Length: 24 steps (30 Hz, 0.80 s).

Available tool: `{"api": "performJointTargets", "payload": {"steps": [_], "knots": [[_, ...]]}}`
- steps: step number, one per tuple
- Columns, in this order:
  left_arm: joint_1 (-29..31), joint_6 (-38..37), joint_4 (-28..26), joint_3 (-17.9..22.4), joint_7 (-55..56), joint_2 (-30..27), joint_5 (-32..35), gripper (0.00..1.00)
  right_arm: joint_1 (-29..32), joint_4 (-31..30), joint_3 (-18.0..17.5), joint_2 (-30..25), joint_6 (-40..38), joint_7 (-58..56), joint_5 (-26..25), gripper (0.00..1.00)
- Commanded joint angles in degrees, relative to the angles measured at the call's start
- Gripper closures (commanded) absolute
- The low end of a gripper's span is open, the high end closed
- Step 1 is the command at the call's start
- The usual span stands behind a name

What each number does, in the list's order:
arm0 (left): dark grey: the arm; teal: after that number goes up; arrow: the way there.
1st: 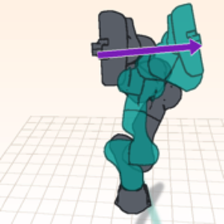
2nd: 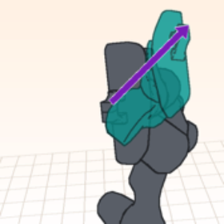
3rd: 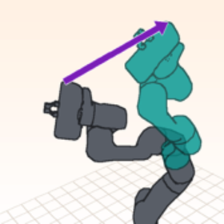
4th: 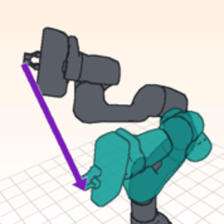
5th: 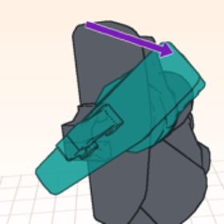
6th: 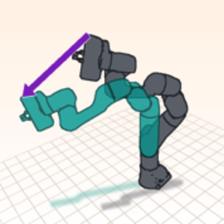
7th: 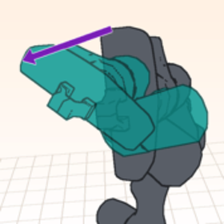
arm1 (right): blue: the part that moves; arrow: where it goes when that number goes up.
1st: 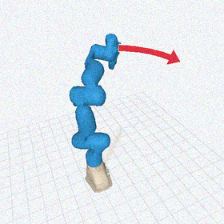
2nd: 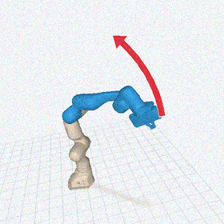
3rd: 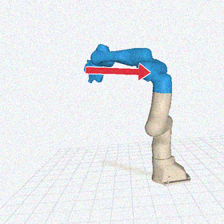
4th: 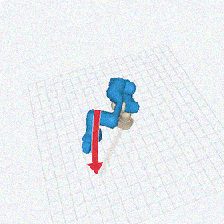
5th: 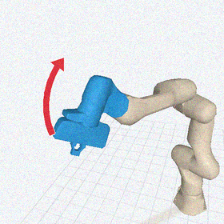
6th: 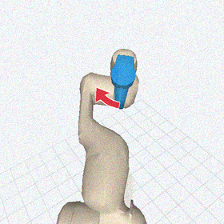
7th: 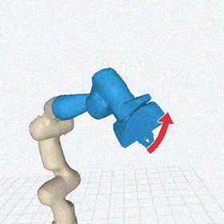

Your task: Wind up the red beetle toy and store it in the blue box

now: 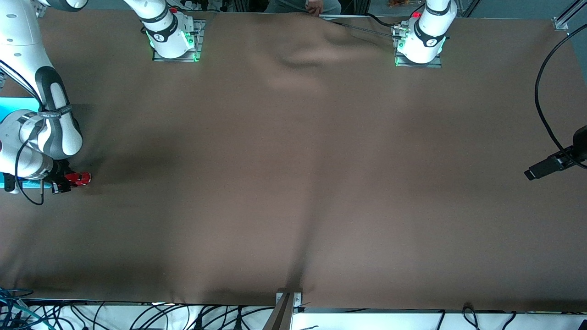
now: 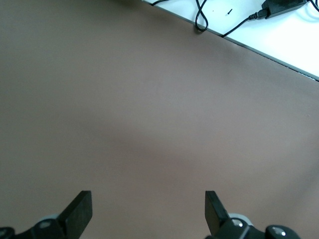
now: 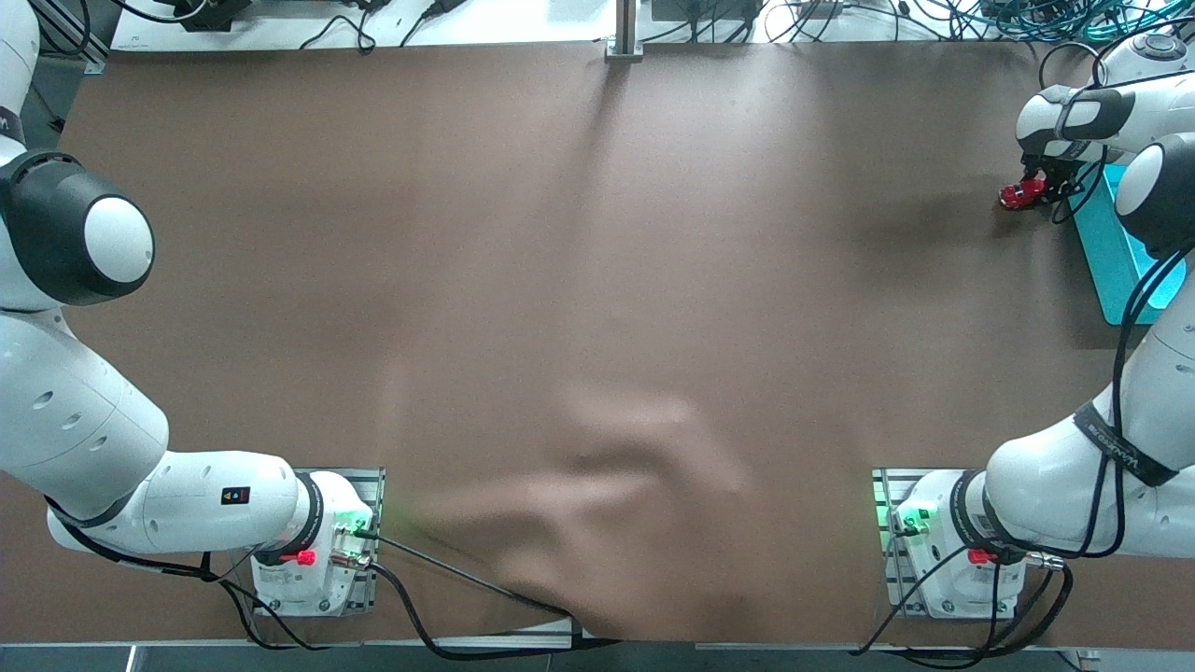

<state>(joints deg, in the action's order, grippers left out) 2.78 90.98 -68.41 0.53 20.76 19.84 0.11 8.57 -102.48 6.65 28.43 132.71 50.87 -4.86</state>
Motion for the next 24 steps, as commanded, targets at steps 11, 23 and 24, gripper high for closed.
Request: {"api": "performJointTargets", "payload": {"steps": [11, 23, 24], "knots": [[-0.2, -0.1, 0.8, 0.0, -1.4, 0.0, 1.0, 0.0, 0.5, -0.9, -0.2, -7.2, -8.8, -19.4, -1.1, 1.0], [-0.3, -0.1, 0.8, 0.0, -1.4, 0.0, 1.0, 0.0, 0.7, -1.0, 1.9, -9.7, -12.7, -34.3, -1.0, 1.0], [-0.4, 0.0, 0.8, -0.1, -1.4, 0.0, 1.0, 0.0, 0.7, -1.0, 2.1, -9.9, -12.7, -35.5, -1.0, 1.0]]}}
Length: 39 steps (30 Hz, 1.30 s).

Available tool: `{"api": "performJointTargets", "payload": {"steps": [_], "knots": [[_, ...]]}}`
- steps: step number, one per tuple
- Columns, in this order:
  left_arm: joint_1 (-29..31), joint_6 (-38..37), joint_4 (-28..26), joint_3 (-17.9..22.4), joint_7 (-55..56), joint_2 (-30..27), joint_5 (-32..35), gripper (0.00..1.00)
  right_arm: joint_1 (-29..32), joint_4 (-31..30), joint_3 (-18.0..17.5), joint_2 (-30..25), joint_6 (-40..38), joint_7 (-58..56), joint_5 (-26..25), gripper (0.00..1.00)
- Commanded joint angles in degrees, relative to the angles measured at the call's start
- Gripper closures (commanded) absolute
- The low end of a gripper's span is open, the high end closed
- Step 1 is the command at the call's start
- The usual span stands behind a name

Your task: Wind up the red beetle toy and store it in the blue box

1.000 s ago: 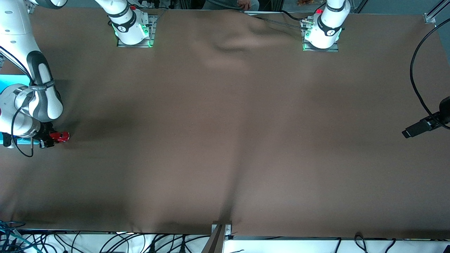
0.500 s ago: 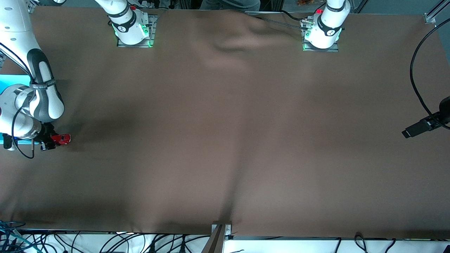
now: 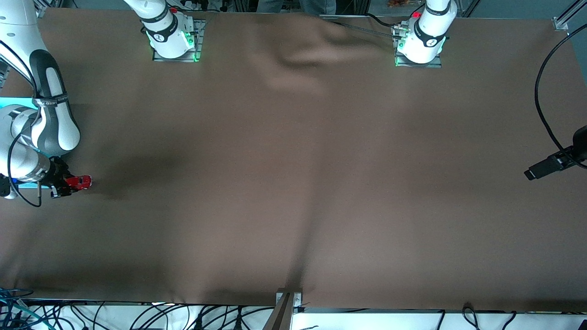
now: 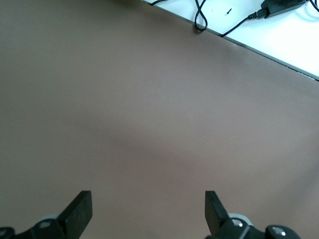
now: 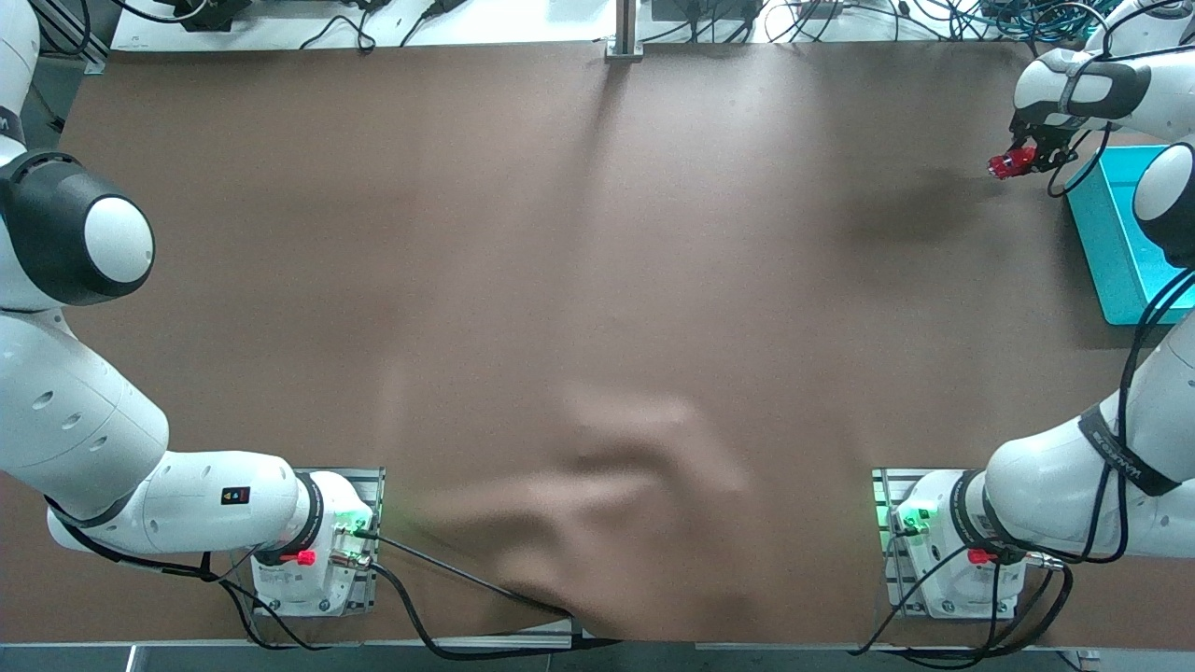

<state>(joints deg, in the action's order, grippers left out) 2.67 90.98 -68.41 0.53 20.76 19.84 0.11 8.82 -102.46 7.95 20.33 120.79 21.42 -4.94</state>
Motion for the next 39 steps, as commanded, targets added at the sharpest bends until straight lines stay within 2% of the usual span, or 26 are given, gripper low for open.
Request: {"api": "performJointTargets", "payload": {"steps": [1, 26, 35, 39], "knots": [[-0.2, -0.1, 0.8, 0.0, -1.4, 0.0, 1.0, 0.0, 0.5, -1.0, 0.9, -1.9, -0.7, -7.2, -0.9, 1.0], [-0.3, 0.0, 0.8, 0.0, -1.4, 0.0, 0.9, 0.0, 9.5, -1.0, 1.9, -3.3, -2.4, -35.6, -0.9, 1.0], [-0.2, 0.0, 0.8, 0.0, -1.4, 0.0, 0.9, 0.0, 15.5, -0.8, 2.0, -1.6, -0.7, -46.3, -0.9, 1.0], [-0.3, 0.1, 0.8, 0.0, -1.4, 0.1, 0.9, 0.0, 16.9, -0.5, 2.0, -0.6, -0.6, -47.0, -0.9, 1.0]]}}
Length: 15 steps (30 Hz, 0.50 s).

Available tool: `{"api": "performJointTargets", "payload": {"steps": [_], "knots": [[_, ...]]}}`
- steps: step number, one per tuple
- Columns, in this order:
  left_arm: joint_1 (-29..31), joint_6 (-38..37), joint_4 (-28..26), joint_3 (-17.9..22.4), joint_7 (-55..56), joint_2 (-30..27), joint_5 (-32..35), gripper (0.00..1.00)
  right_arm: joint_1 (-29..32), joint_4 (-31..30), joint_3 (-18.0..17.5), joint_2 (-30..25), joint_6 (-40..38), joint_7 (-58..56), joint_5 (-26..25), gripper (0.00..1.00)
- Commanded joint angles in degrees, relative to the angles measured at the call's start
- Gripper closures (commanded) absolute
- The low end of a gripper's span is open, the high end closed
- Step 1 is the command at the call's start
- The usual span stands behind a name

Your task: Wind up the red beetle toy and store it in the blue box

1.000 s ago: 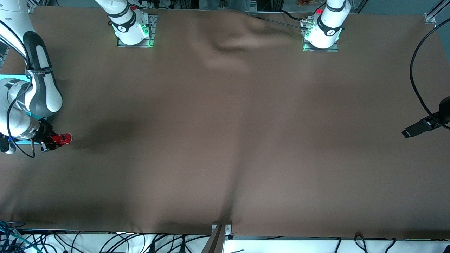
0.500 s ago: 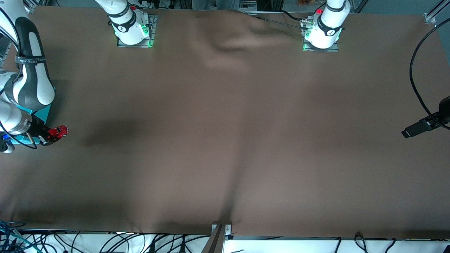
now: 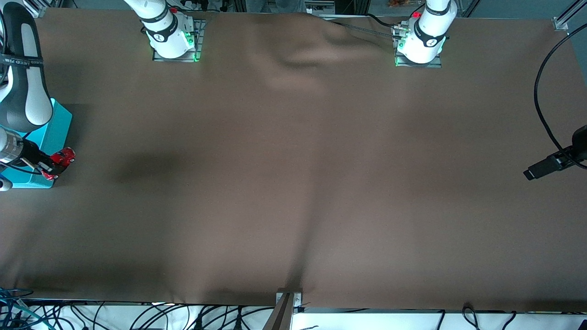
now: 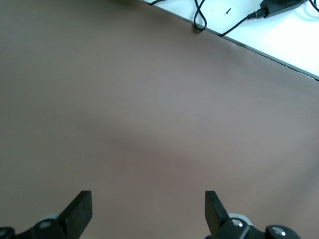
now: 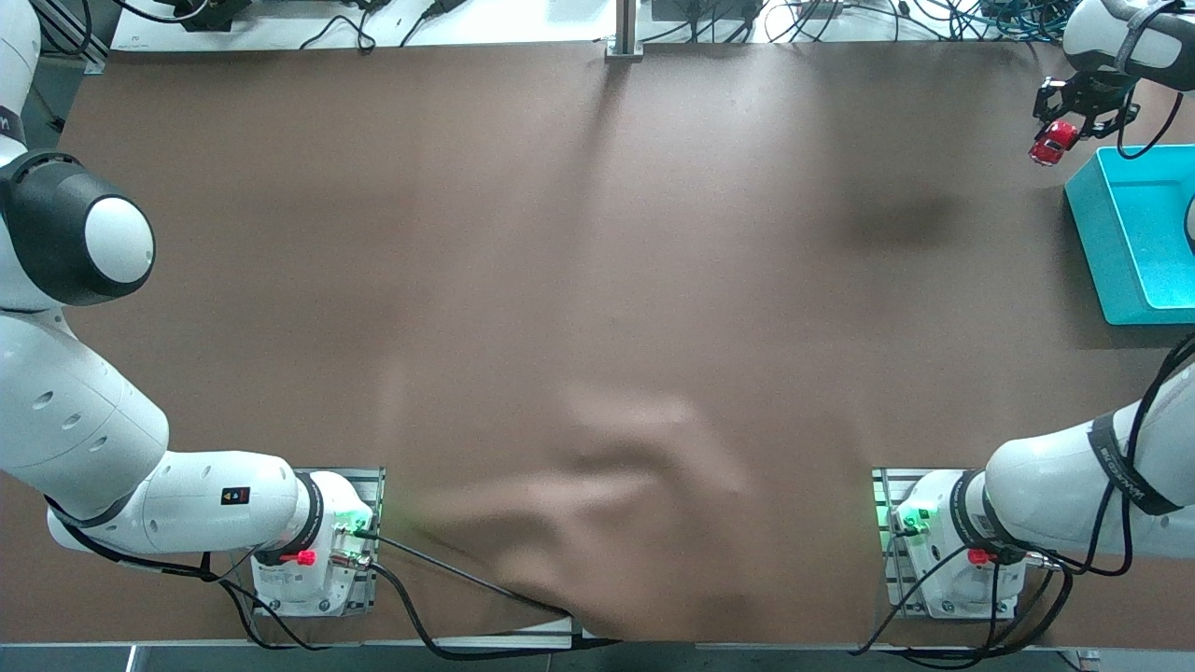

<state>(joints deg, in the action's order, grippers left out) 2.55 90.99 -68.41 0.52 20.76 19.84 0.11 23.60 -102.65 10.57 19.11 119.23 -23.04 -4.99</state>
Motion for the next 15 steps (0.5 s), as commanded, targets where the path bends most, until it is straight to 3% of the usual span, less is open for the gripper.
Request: {"api": "performJointTargets", "payload": {"steps": [1, 15], "knots": [[-0.2, 0.2, 0.8, 0.0, -1.4, 0.1, 0.9, 0.0, 2.4, -0.4, -0.6, 0.7, 1.1, -2.7, -0.9, 1.0], [-0.2, 0.8, 0.8, 0.0, -1.4, 0.2, 0.9, 0.0, 7.8, -0.4, -0.6, 5.0, 5.7, -8.3, -0.9, 1.0]]}}
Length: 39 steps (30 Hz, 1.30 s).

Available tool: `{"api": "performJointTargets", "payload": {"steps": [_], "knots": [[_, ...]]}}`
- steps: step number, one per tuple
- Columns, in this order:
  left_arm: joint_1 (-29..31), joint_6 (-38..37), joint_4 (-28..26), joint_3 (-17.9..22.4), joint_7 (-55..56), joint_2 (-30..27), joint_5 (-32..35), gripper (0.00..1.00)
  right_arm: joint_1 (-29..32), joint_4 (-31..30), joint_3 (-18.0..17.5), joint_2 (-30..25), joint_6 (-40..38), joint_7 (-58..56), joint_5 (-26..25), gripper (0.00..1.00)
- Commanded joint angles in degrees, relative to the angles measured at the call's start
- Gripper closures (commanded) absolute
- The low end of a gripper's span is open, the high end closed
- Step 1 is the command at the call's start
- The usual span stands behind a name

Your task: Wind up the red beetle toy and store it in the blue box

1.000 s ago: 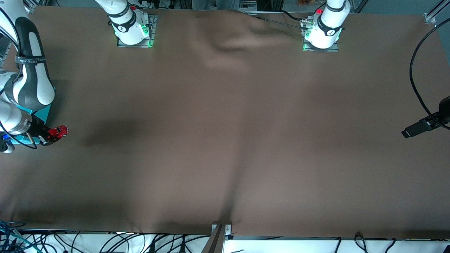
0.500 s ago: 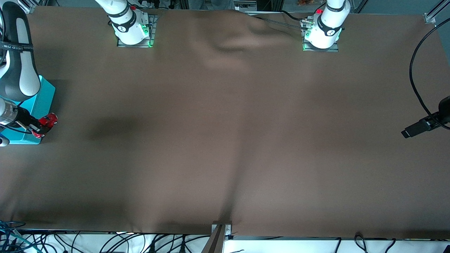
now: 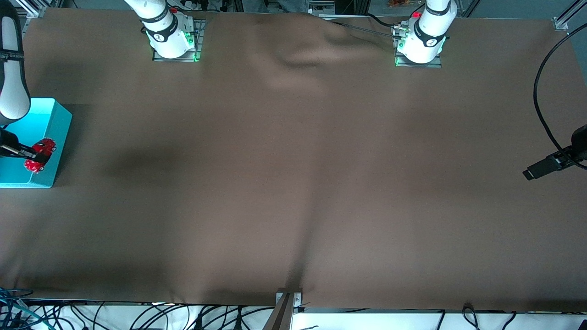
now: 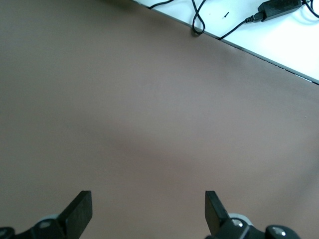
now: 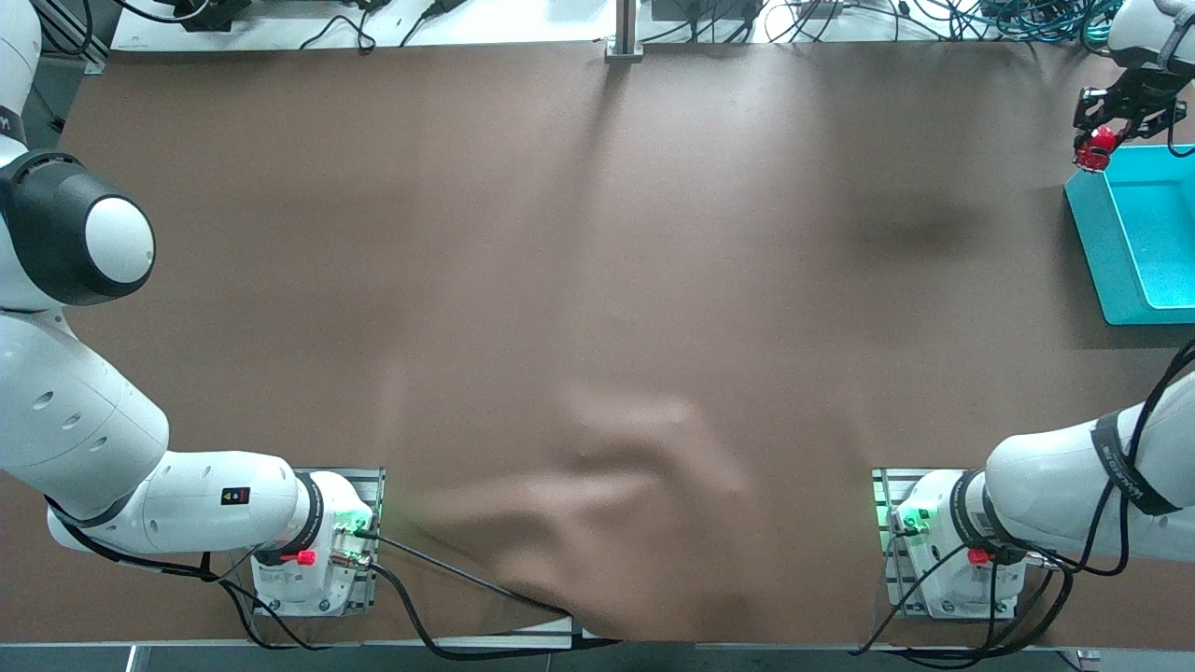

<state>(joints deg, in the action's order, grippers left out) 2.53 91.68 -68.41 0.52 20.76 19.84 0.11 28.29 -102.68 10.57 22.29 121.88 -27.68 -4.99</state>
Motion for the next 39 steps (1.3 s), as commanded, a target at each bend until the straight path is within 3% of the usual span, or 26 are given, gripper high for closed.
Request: {"api": "performJointTargets", "payload": {"steps": [1, 23, 35, 39], "knots": [[-0.2, 0.1, 0.8, 0.0, -1.4, 0.1, 0.9, 0.0, 3.5, -0.3, -0.6, 2.3, 3.5, -4.3, -0.9, 1.0], [-0.1, 0.1, 0.8, 0.0, -1.4, 0.1, 0.9, 0.0, 10.6, 0.3, -2.4, 12.3, 15.8, -11.5, -0.5, 1.0], [-0.1, 0.1, 0.8, -0.1, -1.4, 0.1, 0.9, 0.0, 11.0, 0.6, -3.2, 14.6, 17.1, -11.5, -0.2, 1.0], [-0.1, 0.1, 0.8, 0.0, -1.4, 0.1, 0.9, 0.0, 11.0, 0.9, -3.3, 15.0, 17.2, -11.5, -0.1, 0.79]]}}
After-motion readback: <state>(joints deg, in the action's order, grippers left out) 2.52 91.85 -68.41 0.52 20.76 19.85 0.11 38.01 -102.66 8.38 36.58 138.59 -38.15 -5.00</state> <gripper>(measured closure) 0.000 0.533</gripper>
